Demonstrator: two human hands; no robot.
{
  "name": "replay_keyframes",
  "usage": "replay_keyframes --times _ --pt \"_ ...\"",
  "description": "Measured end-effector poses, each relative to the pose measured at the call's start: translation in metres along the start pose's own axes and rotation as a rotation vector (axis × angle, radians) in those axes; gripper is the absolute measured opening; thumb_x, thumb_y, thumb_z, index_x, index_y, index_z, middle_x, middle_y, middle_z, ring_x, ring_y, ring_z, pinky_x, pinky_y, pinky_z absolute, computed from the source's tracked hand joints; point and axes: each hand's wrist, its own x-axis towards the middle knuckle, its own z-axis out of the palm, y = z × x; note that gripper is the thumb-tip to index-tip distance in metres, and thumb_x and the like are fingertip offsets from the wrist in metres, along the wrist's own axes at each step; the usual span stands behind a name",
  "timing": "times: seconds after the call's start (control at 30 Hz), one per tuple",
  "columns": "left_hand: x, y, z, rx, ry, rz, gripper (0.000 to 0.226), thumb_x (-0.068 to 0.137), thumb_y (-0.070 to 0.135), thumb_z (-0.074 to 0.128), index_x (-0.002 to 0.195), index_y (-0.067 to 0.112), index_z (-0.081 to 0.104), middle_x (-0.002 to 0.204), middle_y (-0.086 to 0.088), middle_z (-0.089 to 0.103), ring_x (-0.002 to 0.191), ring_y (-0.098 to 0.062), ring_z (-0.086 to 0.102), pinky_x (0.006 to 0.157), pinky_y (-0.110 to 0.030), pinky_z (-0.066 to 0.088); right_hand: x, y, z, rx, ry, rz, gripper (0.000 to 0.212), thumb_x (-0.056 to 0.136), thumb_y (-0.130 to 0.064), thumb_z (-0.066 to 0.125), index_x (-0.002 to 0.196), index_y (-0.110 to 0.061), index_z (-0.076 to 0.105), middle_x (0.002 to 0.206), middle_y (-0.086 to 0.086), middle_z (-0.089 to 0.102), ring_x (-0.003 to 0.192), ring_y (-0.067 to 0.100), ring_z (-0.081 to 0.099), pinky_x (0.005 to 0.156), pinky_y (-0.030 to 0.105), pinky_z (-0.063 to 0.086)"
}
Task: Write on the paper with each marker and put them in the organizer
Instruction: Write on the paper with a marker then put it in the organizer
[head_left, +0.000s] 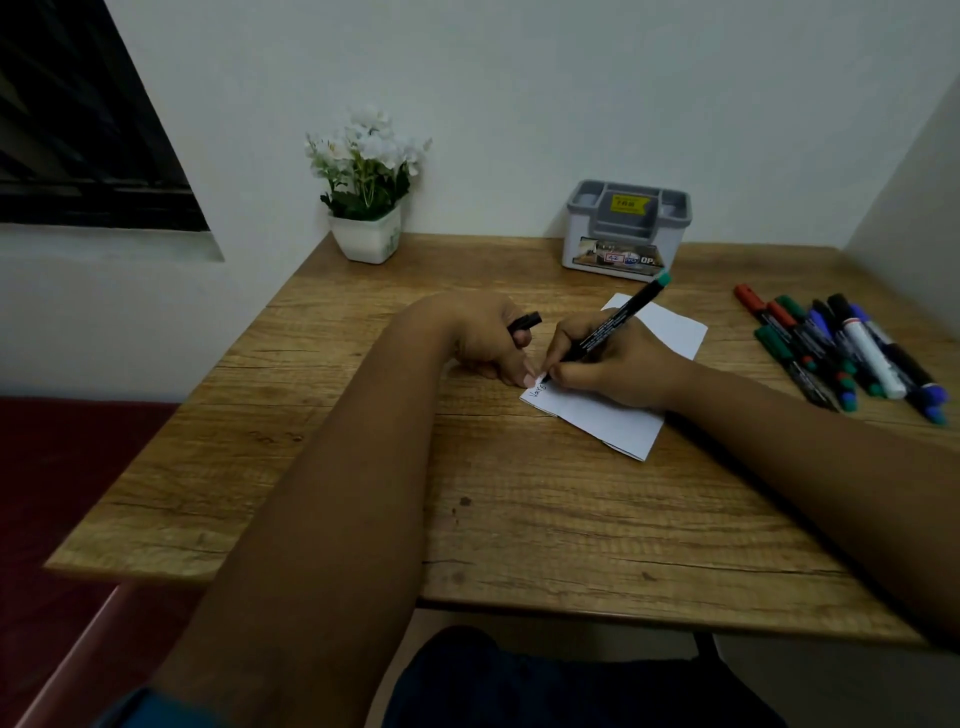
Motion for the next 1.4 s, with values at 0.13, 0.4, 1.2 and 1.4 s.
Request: replay_keyframes --times 0.13,0.4,1.2,1.4 --pt "0.001 -0.001 0.000 -0.009 -0.005 -0.004 0.047 0.075 -0.004 0.076 0.064 0.021 0.038 0.083 -0.005 0.073 0.094 -0.018 0.069 0.072 -0.028 0.051 -0.001 0.000 -0.003 -0.006 -0.001 0.013 0.008 0.078 -0.002 0.072 0.076 -0.010 0.071 0.082 0.004 0.072 0.082 0.019 0.066 0.077 0.040 0.054" --pt "0.003 -0.002 -0.001 -0.022 0.000 -0.014 0.045 0.075 -0.004 0.076 0.065 0.021 0.039 0.082 -0.003 0.075 0.081 -0.011 0.070 0.076 -0.029 0.052 -0.001 0.003 -0.005 0.026 0.064 0.044 0.010 0.080 -0.001 0.069 0.076 -0.010 0.072 0.080 0.002 0.071 0.080 0.014 0.066 0.074 0.029 0.053" --pt "-0.006 0.004 0.001 0.156 0.149 0.068 0.030 0.075 0.011 0.073 0.075 0.023 0.045 0.075 0.000 0.052 0.073 -0.020 0.050 0.070 -0.034 0.038 0.007 -0.013 -0.019 0.660 0.311 0.173 0.008 0.094 -0.017 0.062 0.091 -0.014 0.056 0.065 0.003 0.058 0.048 0.008 0.051 0.049 0.018 0.044" --pt "-0.004 0.006 0.006 0.065 0.248 0.177 0.034 0.076 0.003 0.070 0.070 0.021 0.041 0.067 0.005 0.039 0.061 -0.013 0.038 0.058 -0.028 0.029 0.004 -0.018 -0.028 0.919 0.312 0.184 0.030 0.104 -0.026 0.037 0.091 -0.011 0.059 0.077 0.011 0.062 0.065 0.016 0.062 0.064 0.024 0.051"
